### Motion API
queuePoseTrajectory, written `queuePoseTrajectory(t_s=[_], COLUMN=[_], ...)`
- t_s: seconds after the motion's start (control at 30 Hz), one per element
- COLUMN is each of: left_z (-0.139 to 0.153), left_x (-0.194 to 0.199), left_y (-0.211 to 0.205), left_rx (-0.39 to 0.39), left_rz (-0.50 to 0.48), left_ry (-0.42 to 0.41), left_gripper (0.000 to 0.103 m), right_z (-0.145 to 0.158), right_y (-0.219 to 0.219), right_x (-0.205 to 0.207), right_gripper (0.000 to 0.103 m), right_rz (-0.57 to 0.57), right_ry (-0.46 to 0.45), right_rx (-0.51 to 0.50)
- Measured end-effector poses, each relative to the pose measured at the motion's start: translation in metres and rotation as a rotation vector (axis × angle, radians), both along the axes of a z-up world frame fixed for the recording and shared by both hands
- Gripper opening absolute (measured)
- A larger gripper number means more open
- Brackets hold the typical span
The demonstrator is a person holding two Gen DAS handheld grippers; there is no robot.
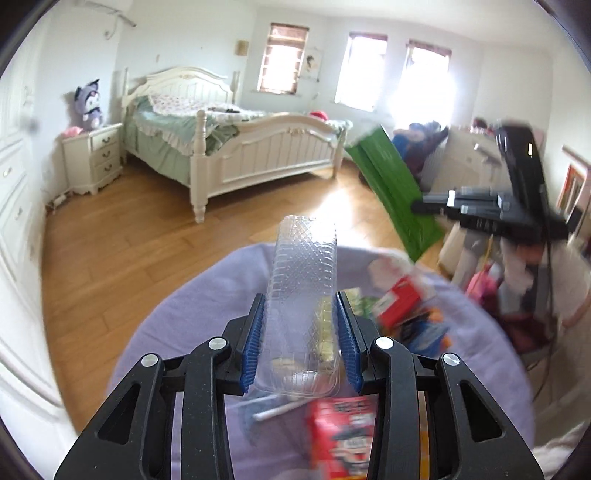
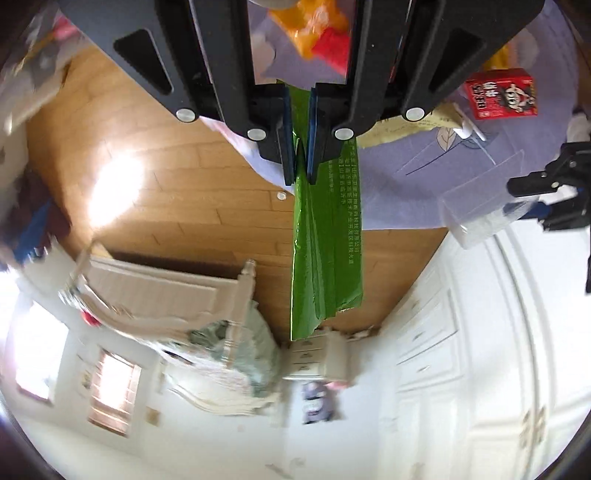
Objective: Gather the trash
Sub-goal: 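Carry green wrapper and clear tray to the black bin and release both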
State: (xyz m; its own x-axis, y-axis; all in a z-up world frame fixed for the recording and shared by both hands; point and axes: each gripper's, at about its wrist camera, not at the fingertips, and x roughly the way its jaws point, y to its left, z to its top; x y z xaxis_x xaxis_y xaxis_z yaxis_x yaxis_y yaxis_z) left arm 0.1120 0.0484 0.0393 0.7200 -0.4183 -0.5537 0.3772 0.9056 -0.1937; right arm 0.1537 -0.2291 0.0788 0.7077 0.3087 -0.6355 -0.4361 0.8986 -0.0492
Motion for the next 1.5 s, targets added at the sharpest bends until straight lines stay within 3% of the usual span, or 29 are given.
queuePoseTrajectory(t_s=[0.07, 0.13, 0.4, 0.57, 0.87, 1.2, 1.5], left_z=[0.010, 0.017, 0.015, -0.003, -0.040, -0.074, -0.081], left_x=[-0.013, -0.025, -0.051, -0.065, -0.081, -0.073, -0.061], left_y=[-0.016, -0.039, -0.145, -0.220, -0.326, -0.375, -0.401], left_rx=[-0.034, -0.045, -0.142, -0.157, -0.077, -0.018, 0.023], left_rz=[-0.008, -0.032, -0.153, -0.252, -0.357, -0.400, -0.408], left_ry=[-0.008, -0.022, 0.015, 0.068, 0.129, 0.190, 0.206], left_gripper=[0.038, 0.038, 0.038, 0.038, 0.038, 0.038, 0.044], right_z=[0.001, -0.001, -0.021, -0.046, -0.093, -0.128, -0.132], right_y=[-0.024, -0.039, -0.116, -0.157, -0.218, -0.250, -0.259], right_x=[-0.028, -0.052, -0.162, -0.200, -0.220, -0.231, -0.231], right_gripper=[0.007, 0.007, 0.007, 0.007, 0.008, 0.008, 0.011], right_rz=[-0.042, -0.088, -0.358, -0.520, -0.679, -0.766, -0.790], right_ry=[0.001, -0.021, -0.151, -0.164, -0.123, -0.035, 0.003], right_rx=[0.104, 0.144, 0.167, 0.134, 0.027, 0.027, 0.031])
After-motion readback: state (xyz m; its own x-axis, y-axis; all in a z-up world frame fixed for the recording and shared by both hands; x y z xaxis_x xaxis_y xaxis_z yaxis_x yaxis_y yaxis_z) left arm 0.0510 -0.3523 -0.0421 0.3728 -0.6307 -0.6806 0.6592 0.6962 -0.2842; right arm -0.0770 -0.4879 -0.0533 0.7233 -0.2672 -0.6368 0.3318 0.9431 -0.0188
